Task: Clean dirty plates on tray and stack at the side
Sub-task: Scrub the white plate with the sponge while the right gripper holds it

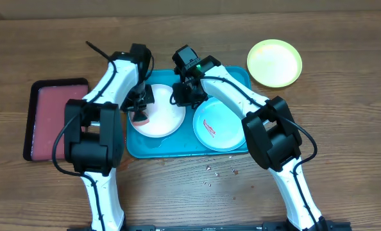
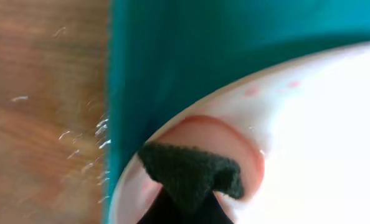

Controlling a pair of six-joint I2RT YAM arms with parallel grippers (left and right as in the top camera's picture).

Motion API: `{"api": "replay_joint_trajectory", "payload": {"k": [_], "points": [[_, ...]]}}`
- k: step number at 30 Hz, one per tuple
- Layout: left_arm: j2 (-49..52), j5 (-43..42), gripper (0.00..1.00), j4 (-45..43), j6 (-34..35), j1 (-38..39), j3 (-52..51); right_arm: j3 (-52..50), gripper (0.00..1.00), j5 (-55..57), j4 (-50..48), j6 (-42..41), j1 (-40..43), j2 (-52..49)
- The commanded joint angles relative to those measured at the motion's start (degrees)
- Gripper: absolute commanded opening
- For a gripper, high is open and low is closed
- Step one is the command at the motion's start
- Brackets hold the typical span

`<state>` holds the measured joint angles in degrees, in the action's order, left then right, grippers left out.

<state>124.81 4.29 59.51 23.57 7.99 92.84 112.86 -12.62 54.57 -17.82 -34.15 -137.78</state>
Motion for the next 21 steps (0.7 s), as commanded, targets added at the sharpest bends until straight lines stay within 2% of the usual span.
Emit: {"api": "replay_joint_trajectory", "payload": {"k": [1, 5, 12, 18, 21], "points": [[2.3, -21.9, 0.04, -6.6, -1.7, 0.9, -2.1, -1.5, 0.08, 0.5, 0.1, -0.2, -0.3, 0.3], [2.3, -23.7, 0.04, -10.5, -1.3, 2.6, -5.6, -1.5, 0.08, 0.5, 0.1, -0.2, -0.3, 0.3], [2.3, -24.0, 0.04, -10.3, -2.8, 4.4, -6.4, -1.5, 0.08, 0.5, 0.1, -0.2, -0.3, 0.3], [2.3, -38.0, 0.04, -8.9, -11.0, 4.4, -6.4, -1.5, 0.08, 0.5, 0.1, -0.2, -0.3, 0.3], [2.3, -36.9, 0.04, -7.7, -11.2, 4.1, -6.3, -1.5, 0.08, 0.5, 0.2, -0.2, -0.3, 0.3]]}}
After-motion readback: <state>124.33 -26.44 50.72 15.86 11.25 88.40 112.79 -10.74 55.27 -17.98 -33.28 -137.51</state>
